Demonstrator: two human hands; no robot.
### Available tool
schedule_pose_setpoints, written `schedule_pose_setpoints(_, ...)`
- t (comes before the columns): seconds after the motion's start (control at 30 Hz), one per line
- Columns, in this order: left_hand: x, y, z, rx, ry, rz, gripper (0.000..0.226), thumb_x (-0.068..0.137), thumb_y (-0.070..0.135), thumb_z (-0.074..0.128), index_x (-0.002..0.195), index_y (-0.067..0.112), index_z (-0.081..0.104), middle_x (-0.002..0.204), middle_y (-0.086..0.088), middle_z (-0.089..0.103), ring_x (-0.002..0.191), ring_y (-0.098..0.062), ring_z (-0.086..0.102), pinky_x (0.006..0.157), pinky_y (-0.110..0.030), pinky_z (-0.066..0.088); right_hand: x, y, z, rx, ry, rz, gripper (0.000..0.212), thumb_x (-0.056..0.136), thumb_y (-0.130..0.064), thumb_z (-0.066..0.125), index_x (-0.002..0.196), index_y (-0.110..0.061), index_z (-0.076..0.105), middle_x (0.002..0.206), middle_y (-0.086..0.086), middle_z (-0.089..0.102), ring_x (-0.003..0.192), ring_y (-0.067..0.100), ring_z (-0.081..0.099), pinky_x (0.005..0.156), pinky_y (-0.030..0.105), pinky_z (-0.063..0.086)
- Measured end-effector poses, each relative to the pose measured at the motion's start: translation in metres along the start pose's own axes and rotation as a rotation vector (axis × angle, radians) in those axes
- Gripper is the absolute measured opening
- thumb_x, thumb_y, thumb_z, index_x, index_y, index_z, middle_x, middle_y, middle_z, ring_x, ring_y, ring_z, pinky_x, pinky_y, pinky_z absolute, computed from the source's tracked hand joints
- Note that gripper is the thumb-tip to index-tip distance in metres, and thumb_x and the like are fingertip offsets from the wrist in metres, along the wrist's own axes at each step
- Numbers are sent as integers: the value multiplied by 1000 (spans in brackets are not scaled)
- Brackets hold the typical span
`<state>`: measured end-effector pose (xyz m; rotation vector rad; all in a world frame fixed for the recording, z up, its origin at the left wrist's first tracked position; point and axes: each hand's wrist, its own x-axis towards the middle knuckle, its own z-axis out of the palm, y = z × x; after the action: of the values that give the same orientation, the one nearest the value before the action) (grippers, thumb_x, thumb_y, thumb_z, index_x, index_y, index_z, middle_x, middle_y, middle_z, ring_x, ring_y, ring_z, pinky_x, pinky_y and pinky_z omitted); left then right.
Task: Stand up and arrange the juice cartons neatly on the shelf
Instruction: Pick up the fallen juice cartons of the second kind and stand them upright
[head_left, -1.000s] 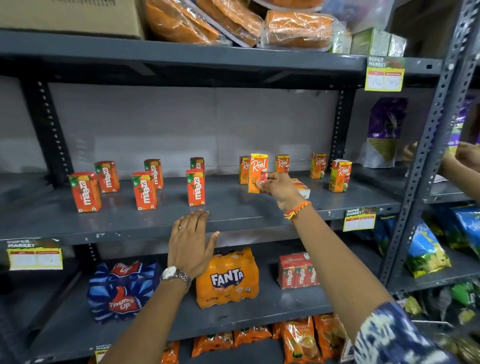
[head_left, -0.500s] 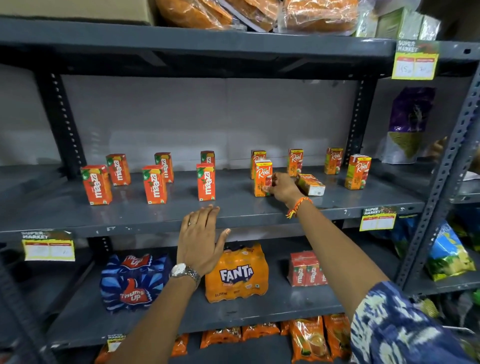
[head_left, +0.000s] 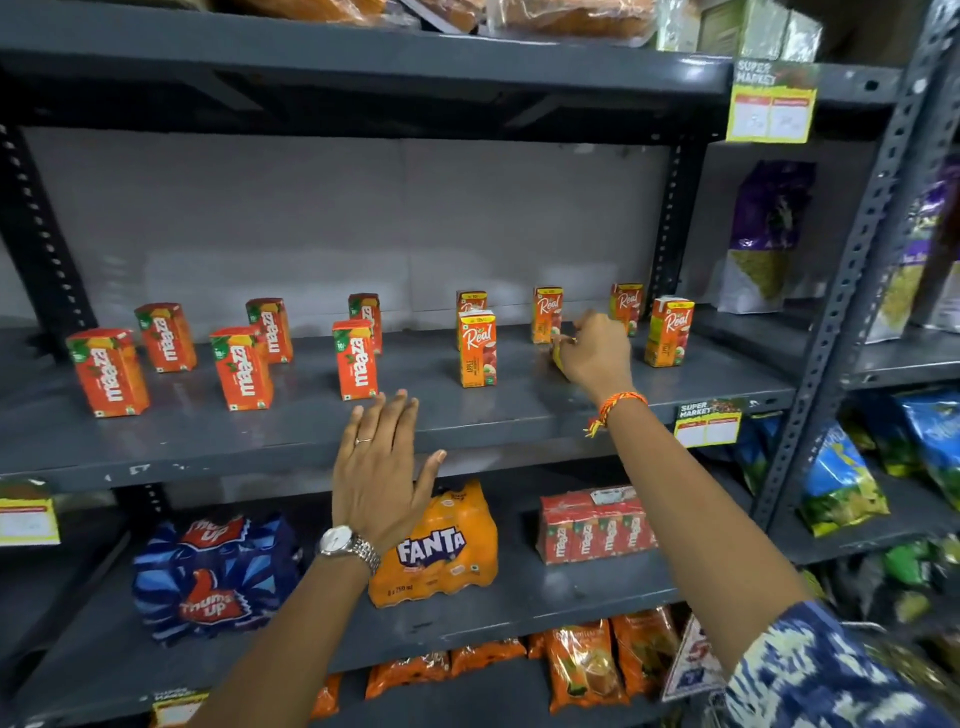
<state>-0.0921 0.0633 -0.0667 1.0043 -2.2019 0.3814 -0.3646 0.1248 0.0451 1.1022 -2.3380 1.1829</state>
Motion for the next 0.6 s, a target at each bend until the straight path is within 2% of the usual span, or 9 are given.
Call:
schedule_pose_setpoints(0.07,8,17,5,-20,-2,29,71,97,58,32,150,11,39,157,-7,39,148,-26,31,124,-44,17,8,15,-6,-101,-23,43,31,85,-28,65,93,2,64,100,22,68,99,40,64,72,36,48)
schedule_pose_setpoints(0.17,15,39,17,-37,-15,37,70,97,56,37,150,11,39,157,-7,40,148,-26,32,124,-42,17,19,33,-6,-143,-252,137,46,86,-43,57,102,-1,65,121,22,61,116,42,54,92,43,48)
schedule_pose_setpoints(0.27,14,47,29,-31,2,17,64,97,53,38,146,13,45,151,-6,48,140,-26,44,119,-42,26,28,40,-2,-187,-454,172,68,86,-55,40,121,-1,60,138,24,52,130,43,43,107,51,33)
schedule_pose_setpoints(0.33,15,46,36,-36,47,3,58,98,52,36,141,15,50,145,-5,54,131,-26,52,112,-42,33,31,42,2,-206,-500,141,74,83,-58,32,123,-1,60,141,25,50,134,43,38,111,53,26)
schedule_pose_setpoints(0.37,15,46,39,-35,71,0,56,98,51,35,139,15,52,142,-4,57,128,-26,54,109,-42,35,32,43,4,-206,-506,118,74,83,-59,30,117,-2,62,140,25,51,132,43,39,109,53,26)
schedule_pose_setpoints(0.47,16,45,47,-28,134,6,53,97,49,40,136,16,54,137,-4,60,123,-25,55,105,-40,35,31,40,6,-173,-513,50,57,88,-57,33,78,-9,61,124,24,62,120,43,51,103,50,33)
schedule_pose_setpoints(0.53,17,45,50,-20,147,-3,52,96,49,42,135,17,54,136,-3,61,122,-24,55,105,-40,34,34,38,8,-40,-515,74,46,88,-50,46,87,-7,62,116,20,67,109,38,61,99,47,46)
schedule_pose_setpoints(0.57,17,45,51,-11,152,-9,52,96,49,42,135,17,54,136,-2,61,122,-24,55,105,-39,34,37,37,9,40,-505,113,40,86,-43,53,94,-5,63,111,18,68,102,34,65,93,45,52)
schedule_pose_setpoints(0.6,17,45,52,-6,156,-12,52,96,50,42,135,18,54,136,-2,61,122,-23,56,104,-38,34,40,37,8,123,-498,157,31,85,-35,56,93,-6,62,105,15,69,93,30,67,83,41,57)
